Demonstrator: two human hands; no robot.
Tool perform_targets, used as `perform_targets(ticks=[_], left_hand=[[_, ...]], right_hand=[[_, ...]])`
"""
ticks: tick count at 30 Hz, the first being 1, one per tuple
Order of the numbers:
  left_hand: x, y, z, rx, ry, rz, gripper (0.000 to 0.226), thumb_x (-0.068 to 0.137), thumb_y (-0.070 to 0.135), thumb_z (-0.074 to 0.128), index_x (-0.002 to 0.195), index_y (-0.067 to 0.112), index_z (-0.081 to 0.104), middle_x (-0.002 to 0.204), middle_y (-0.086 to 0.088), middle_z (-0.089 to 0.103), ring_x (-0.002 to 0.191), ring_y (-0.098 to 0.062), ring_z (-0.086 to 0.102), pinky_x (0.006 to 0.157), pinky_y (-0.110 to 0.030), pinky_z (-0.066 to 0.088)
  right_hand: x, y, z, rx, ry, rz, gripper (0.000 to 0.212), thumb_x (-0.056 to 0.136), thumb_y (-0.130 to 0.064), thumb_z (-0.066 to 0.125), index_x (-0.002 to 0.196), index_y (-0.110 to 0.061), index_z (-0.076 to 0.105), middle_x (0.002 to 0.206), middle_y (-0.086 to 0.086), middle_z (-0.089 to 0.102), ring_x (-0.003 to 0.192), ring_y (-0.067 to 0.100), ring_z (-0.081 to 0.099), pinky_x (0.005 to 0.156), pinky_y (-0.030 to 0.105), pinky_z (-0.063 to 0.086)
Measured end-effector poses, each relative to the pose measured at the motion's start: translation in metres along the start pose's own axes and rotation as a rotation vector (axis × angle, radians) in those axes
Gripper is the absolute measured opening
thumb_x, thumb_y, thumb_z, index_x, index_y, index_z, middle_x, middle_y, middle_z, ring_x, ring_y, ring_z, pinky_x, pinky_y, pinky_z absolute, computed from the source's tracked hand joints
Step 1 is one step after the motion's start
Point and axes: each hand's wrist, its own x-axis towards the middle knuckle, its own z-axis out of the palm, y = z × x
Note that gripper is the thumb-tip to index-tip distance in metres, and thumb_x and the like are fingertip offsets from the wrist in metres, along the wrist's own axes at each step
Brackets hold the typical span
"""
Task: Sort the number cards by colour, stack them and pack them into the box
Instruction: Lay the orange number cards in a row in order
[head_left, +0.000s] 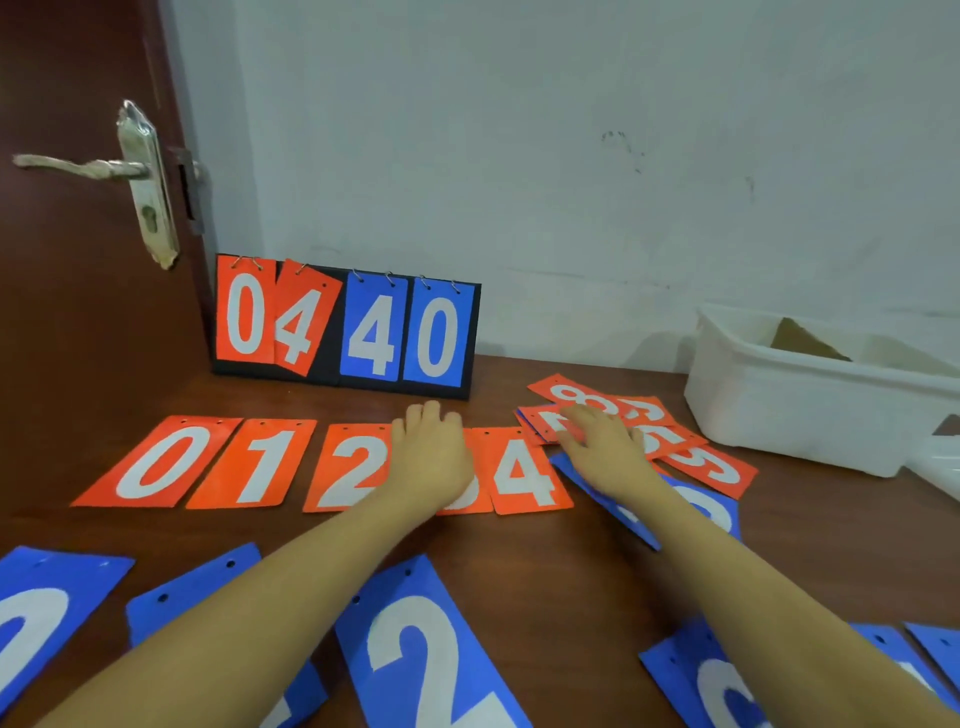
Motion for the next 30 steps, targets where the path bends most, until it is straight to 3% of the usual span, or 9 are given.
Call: perform_targets(ticks=[4, 7, 11, 16, 22, 25, 28, 30], left_hand=[[0.023, 0.032, 0.001, -0.069, 0.009, 0.2, 0.04, 0.096, 0.03, 0.038, 0.132, 0.015, 0.046, 0.14, -0.004, 0.04, 0.131, -0.022, 0.033, 0.108, -0.04, 0.024], [0.048, 0.054, 0.009, -0.05, -0.046, 0.277, 0.042, 0.097, 0.034, 0.035, 0.135, 0.019, 0.044, 0.143, -0.004, 0.039, 0.132, -0.023, 0.033, 0.109, -0.042, 0.023], [0.072, 0.069, 0.032, -0.008, -0.186, 0.319, 0.048, 0.097, 0.04, 0.032, 0.142, 0.022, 0.034, 0.152, -0.004, 0.028, 0.139, -0.025, 0.025, 0.112, -0.046, 0.016], [0.093, 0.079, 0.054, 0.012, -0.17, 0.207, 0.055, 0.094, 0.047, 0.037, 0.137, 0.014, 0.036, 0.143, -0.007, 0.04, 0.131, -0.028, 0.035, 0.108, -0.044, 0.022], [0.108, 0.085, 0.053, -0.239, -0.231, 0.133, 0.065, 0.083, 0.037, 0.062, 0.138, 0.02, 0.033, 0.139, -0.008, 0.039, 0.13, -0.03, 0.035, 0.107, -0.042, 0.023], [0.109, 0.079, 0.052, -0.438, -0.133, 0.16, 0.057, 0.081, 0.024, 0.065, 0.132, 0.02, 0.04, 0.128, -0.007, 0.046, 0.121, -0.027, 0.046, 0.103, -0.038, 0.036], [0.105, 0.08, 0.033, -0.748, 0.014, 0.182, 0.04, 0.082, 0.012, 0.063, 0.12, 0.016, 0.051, 0.109, -0.004, 0.058, 0.095, -0.016, 0.058, 0.078, -0.026, 0.051], [0.105, 0.08, 0.017, -0.774, 0.099, 0.176, 0.025, 0.083, 0.013, 0.064, 0.108, 0.013, 0.059, 0.101, 0.0, 0.061, 0.09, -0.013, 0.057, 0.078, -0.025, 0.048]], right_hand=[[0.038, 0.025, -0.007, 0.069, 0.056, 0.134, 0.04, 0.098, -0.033, 0.038, 0.132, -0.014, 0.05, 0.139, 0.009, 0.05, 0.129, 0.028, 0.044, 0.108, 0.043, 0.025], [0.067, 0.042, -0.005, 0.075, 0.073, 0.198, 0.048, 0.095, -0.038, 0.044, 0.133, -0.009, 0.047, 0.139, 0.013, 0.05, 0.128, 0.031, 0.044, 0.105, 0.041, 0.029], [0.094, 0.064, 0.007, 0.035, -0.117, 0.231, 0.075, 0.09, -0.05, 0.05, 0.147, -0.01, 0.023, 0.154, 0.01, 0.028, 0.141, 0.029, 0.029, 0.114, 0.045, 0.021], [0.105, 0.069, 0.0, -0.032, -0.142, 0.283, 0.077, 0.079, -0.054, 0.062, 0.139, -0.014, 0.036, 0.143, 0.014, 0.036, 0.134, 0.033, 0.033, 0.108, 0.045, 0.027], [0.093, 0.073, -0.006, 0.321, 0.196, 0.261, 0.029, 0.087, -0.017, 0.056, 0.115, -0.01, 0.052, 0.118, 0.011, 0.06, 0.113, 0.033, 0.054, 0.102, 0.044, 0.035], [0.086, 0.065, -0.019, 0.419, 0.309, 0.159, 0.019, 0.086, -0.01, 0.052, 0.105, -0.011, 0.053, 0.105, 0.009, 0.063, 0.098, 0.031, 0.059, 0.091, 0.045, 0.046], [0.08, 0.059, -0.034, 0.626, 0.407, 0.126, 0.012, 0.088, -0.007, 0.053, 0.1, -0.011, 0.051, 0.092, 0.001, 0.062, 0.081, 0.018, 0.06, 0.066, 0.024, 0.05], [0.073, 0.056, -0.045, 0.722, 0.476, 0.133, 0.008, 0.088, -0.008, 0.055, 0.095, -0.012, 0.052, 0.081, -0.006, 0.058, 0.074, 0.013, 0.056, 0.054, 0.01, 0.041]])
